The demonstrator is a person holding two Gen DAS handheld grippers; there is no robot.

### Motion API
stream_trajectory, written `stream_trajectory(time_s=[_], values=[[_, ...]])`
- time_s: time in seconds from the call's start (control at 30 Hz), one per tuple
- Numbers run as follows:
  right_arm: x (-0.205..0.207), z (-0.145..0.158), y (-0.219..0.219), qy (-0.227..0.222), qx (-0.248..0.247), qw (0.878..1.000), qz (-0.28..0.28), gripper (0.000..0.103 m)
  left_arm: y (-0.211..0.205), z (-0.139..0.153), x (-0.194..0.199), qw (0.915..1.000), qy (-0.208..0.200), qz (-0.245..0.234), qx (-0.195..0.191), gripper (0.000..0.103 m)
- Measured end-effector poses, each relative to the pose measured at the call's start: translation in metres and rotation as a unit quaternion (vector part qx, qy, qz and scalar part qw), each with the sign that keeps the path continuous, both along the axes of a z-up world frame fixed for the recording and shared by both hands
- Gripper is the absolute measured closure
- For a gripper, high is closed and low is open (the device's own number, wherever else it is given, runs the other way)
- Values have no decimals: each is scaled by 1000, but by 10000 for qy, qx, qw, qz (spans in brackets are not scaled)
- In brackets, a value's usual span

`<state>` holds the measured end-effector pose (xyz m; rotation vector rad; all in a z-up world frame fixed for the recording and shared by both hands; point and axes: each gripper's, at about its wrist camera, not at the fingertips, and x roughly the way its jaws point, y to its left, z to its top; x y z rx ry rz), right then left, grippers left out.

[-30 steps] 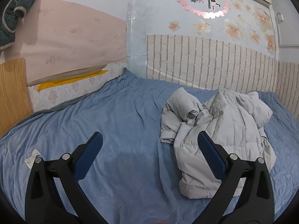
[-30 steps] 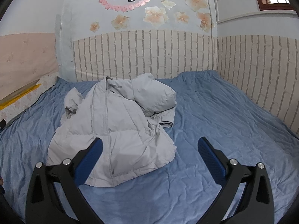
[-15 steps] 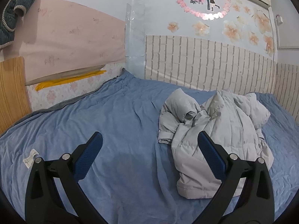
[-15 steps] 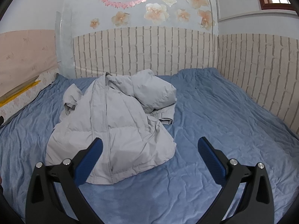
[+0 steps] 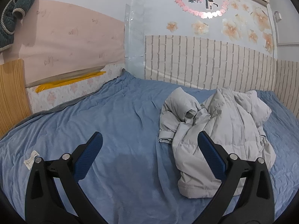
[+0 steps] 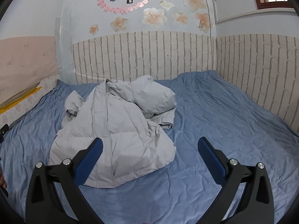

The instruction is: Fold large clothes

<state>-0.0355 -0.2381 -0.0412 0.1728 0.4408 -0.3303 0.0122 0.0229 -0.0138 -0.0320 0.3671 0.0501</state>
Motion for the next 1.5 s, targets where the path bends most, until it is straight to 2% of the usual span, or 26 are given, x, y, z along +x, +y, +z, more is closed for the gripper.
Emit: stream_trajectory(time_s=[0.5,1.17,1.33,1.5], values=[[-1,3,4,79,-120,9999,28,2,0,0,4,9999,15,-39,-119,3],[2,2,5,124,-119,9999,10,2,-3,-9,11,9998,189,19,9,3],[13,-5,-16,325,60,9993,-168,2,-2,-13,37,9989,432,199,55,3],[32,0,-38,514,34,9983,-266,2,-3,-11,70,9979,560,238,213,3]])
